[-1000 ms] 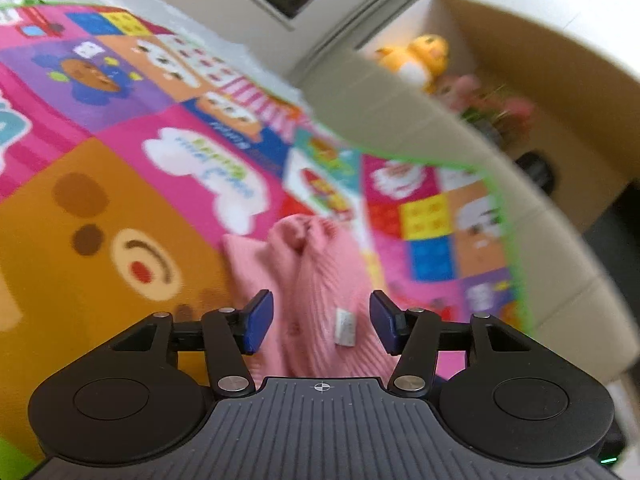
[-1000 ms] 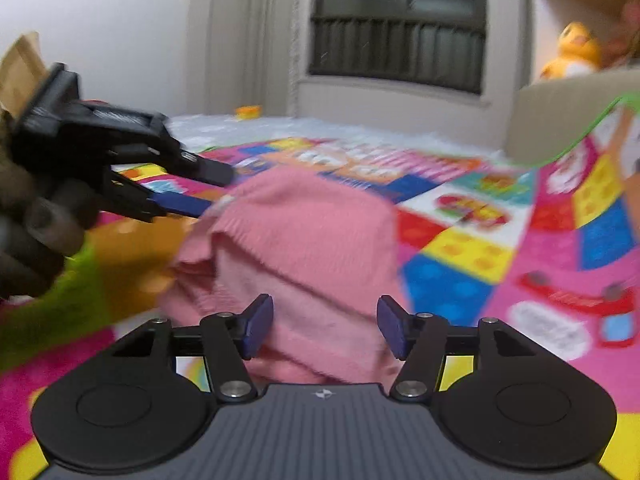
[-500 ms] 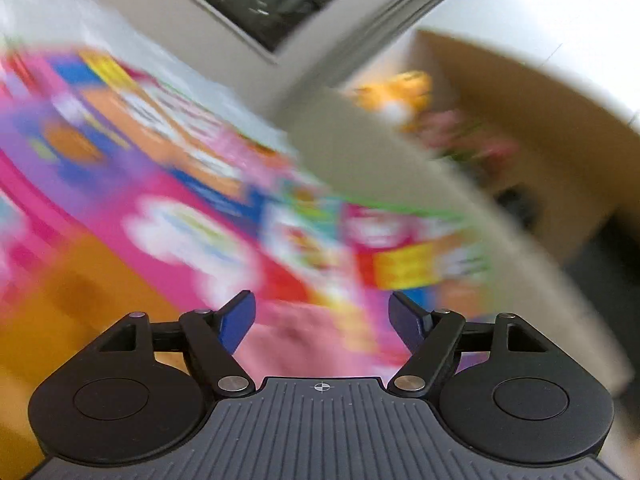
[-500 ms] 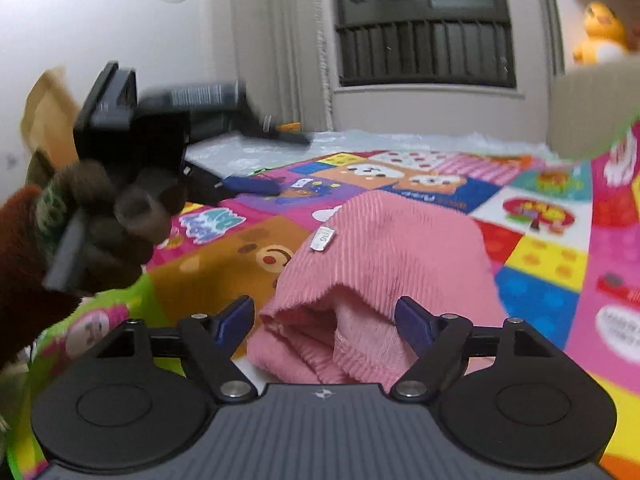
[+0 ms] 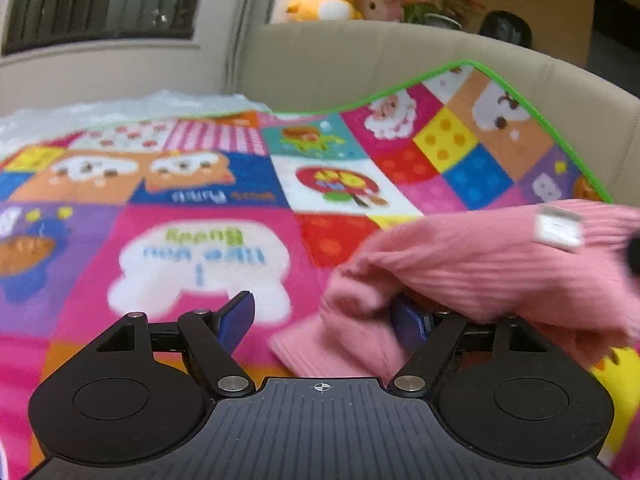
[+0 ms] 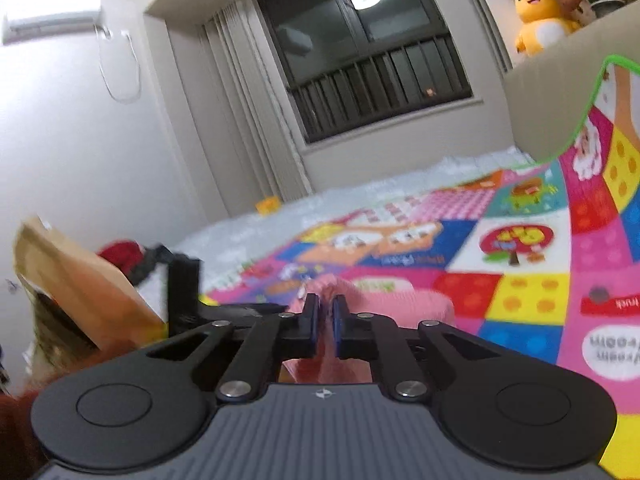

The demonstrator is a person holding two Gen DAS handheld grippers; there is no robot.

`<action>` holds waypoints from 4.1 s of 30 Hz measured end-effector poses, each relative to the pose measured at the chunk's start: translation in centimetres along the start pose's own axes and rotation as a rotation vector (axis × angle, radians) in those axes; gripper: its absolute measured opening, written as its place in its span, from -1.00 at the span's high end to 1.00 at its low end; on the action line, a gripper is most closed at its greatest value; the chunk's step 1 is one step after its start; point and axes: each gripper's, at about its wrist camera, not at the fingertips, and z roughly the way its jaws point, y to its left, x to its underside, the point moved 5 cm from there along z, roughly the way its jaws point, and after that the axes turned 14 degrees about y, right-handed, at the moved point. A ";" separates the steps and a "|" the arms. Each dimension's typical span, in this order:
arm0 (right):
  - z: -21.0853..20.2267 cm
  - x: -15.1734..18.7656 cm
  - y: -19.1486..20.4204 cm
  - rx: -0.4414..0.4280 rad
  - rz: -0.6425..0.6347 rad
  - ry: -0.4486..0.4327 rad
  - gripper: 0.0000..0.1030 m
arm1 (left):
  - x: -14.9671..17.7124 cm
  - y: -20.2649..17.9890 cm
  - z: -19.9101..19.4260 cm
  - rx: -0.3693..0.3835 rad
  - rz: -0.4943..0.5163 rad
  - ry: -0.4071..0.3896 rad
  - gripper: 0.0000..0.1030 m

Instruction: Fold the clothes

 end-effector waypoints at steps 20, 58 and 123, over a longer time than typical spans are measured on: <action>0.4 2.7 -1.3 0.119 -0.108 0.120 -0.28 | 5.4 8.3 -9.5 0.012 -0.291 -0.028 -0.84; 13.9 1.5 -9.3 0.109 0.049 0.342 -0.82 | 9.7 -2.2 -6.3 -0.090 -0.256 0.145 -0.89; 5.5 5.0 -7.4 -0.026 0.198 0.286 -0.71 | 6.7 1.4 -7.6 0.102 -0.427 0.011 -0.71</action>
